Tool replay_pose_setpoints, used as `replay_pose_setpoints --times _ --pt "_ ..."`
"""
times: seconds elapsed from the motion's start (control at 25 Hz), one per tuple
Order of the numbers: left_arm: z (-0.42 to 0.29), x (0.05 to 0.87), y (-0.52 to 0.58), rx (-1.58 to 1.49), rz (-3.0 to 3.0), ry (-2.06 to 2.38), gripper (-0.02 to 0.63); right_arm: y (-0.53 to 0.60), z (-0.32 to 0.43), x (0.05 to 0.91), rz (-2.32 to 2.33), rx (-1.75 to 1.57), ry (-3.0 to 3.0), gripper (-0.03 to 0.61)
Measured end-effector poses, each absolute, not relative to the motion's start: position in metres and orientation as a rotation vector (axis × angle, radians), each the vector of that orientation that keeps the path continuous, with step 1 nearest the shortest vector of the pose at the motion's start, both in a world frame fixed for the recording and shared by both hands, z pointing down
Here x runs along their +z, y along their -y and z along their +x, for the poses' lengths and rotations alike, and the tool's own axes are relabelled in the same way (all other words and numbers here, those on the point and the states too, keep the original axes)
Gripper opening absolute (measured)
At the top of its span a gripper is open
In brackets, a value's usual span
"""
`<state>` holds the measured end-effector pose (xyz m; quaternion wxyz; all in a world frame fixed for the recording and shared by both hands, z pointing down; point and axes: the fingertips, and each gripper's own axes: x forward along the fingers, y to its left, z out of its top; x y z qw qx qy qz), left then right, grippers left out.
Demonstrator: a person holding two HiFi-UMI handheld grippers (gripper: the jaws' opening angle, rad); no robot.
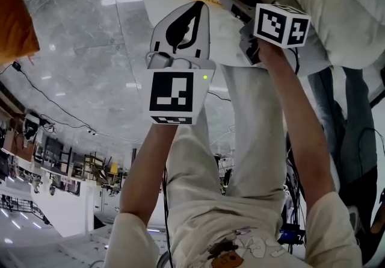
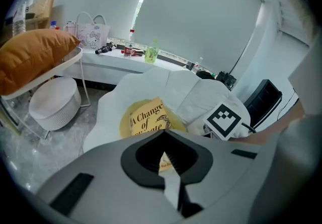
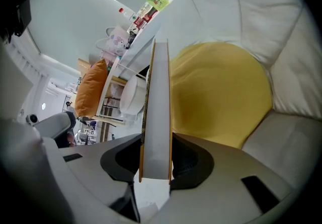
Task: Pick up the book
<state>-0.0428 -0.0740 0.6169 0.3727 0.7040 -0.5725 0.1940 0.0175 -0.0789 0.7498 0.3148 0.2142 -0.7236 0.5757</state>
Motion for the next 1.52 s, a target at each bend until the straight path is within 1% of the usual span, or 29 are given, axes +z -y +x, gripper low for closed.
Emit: replay_pose_setpoints --times 0.24,0.64,0.8,0.96,1.16,1.36,1.52 --pt "-0.057 0.585 0.089 0.49 1.814 1.48 0.006 0.091 0.006 0.708 0.552 1.513 1.936 0.158" --pt "-0.06 0.524 0.07 0.505 1.824 1.496 0.006 0.083 0.005 0.632 0.552 1.551 1.994 0.158" --pt "-0.075 0.49 0.072 0.496 1.84 1.503 0.006 0.088 -0.01 0.593 0.562 1.558 2.02 0.158" --pt "-0.056 0.449 0.064 0.491 1.861 1.497 0.006 0.08 0.008 0.544 0.58 1.566 2.043 0.158" --pt "-0.056 0.427 0.067 0.497 1.894 1.482 0.006 0.083 0.004 0.511 0.594 1.57 2.076 0.158" --pt "-0.031 0.38 0.047 0.514 1.943 1.465 0.006 0.063 0.03 0.46 0.639 1.588 2.11 0.158" --pt "-0.033 0.355 0.047 0.505 1.95 1.484 0.006 0.062 0.035 0.435 0.663 1.566 2.118 0.158"
